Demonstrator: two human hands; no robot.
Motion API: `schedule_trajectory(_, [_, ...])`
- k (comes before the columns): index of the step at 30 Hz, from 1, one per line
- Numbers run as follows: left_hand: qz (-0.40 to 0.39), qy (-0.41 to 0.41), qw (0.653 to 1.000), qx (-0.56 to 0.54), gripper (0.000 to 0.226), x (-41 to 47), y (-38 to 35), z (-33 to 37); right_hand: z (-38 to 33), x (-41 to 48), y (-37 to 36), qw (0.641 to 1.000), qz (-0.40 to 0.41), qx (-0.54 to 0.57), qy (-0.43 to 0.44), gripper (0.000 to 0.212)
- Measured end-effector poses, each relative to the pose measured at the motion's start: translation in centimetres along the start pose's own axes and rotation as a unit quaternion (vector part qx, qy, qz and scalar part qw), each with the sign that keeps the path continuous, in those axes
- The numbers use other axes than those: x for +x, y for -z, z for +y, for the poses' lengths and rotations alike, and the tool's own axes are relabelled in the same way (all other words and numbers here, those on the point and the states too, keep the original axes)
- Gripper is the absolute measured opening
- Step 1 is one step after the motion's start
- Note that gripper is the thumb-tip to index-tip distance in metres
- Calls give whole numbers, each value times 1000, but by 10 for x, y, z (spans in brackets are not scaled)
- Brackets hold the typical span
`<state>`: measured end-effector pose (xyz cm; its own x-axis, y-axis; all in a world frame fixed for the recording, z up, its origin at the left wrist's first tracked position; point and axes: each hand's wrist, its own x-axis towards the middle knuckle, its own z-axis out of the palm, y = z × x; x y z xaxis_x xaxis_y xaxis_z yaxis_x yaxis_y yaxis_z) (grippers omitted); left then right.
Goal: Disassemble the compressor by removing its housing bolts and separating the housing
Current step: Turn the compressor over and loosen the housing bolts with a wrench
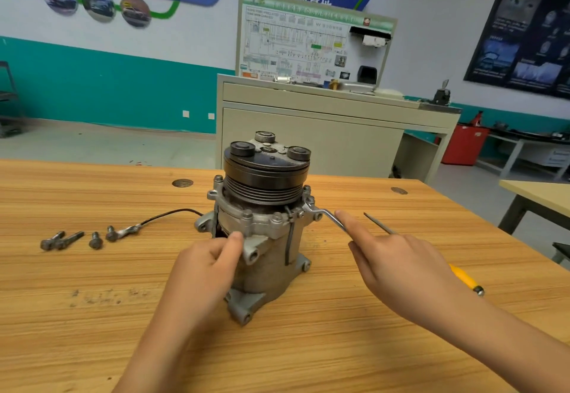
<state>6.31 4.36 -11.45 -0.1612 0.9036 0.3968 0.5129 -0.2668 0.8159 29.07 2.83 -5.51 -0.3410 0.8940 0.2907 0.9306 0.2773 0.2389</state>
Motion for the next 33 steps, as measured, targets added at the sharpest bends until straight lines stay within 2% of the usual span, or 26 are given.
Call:
schedule_trajectory(4, [23, -9, 1000, -10, 50, -7, -9, 1, 3, 6, 9, 999, 2, -38, -29, 55])
schedule_trajectory(10, [170, -38, 984, 43, 37, -14, -12, 2, 6, 12, 19, 995, 15, -86, -56, 58])
schedule_trajectory(14, [141, -46, 989, 28, 72, -14, -16, 3, 2, 19, 23, 992, -9, -120, -37, 61])
schedule_trajectory(18, [101, -59, 993, -1, 84, -14, -17, 4, -8, 26, 30, 987, -27, -158, -19, 71])
schedule_trajectory(24, [49, -28, 996, -70, 103, -3, -17, 10, -13, 29, 43, 980, -66, -185, 11, 72])
schedule_trajectory(27, [16, -20, 998, -65, 108, 3, -14, 11, -17, 30, 44, 976, -80, -203, 22, 75])
schedule_trajectory(33, [19, -57, 998, -30, 100, 5, -11, 11, -8, 30, 38, 966, -55, -244, 61, 75])
